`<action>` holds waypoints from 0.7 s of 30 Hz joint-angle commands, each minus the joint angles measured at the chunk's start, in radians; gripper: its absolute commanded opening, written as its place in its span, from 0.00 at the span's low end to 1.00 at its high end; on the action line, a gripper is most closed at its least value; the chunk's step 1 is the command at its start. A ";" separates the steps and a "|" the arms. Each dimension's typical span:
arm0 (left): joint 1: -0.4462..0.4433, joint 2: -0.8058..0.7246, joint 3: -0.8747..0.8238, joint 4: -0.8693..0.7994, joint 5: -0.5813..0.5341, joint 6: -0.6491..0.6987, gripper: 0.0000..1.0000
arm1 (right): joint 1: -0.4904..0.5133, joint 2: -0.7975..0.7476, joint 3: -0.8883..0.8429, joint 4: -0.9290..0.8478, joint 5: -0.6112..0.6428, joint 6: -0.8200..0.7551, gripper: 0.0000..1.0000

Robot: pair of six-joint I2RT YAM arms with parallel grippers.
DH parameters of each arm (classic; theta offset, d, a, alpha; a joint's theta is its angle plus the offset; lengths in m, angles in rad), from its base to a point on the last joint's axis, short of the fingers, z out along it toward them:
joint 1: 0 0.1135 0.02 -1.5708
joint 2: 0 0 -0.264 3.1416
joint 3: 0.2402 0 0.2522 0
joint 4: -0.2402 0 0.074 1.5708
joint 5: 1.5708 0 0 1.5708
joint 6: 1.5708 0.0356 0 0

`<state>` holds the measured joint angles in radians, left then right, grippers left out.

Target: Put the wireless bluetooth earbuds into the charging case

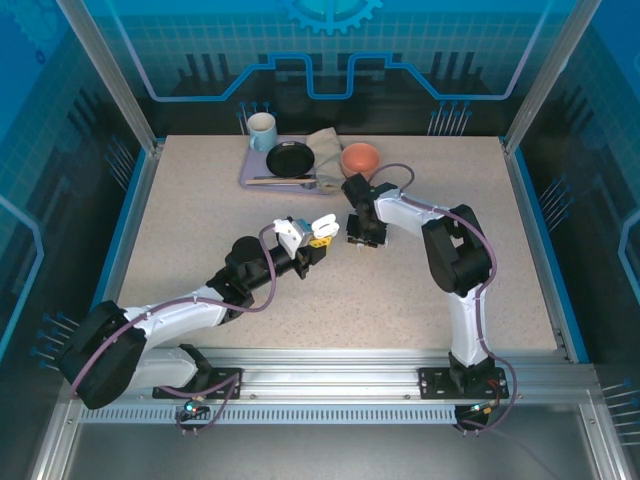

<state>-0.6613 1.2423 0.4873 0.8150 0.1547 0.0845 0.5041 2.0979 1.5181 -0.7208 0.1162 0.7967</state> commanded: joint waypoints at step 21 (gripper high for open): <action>-0.003 -0.036 0.036 -0.005 -0.005 -0.005 0.00 | 0.019 -0.120 -0.089 0.013 -0.020 0.066 0.25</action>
<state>-0.6613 1.2331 0.4873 0.8055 0.1543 0.0841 0.5121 2.0129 1.4509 -0.7044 0.0967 0.8528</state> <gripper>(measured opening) 0.231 0.251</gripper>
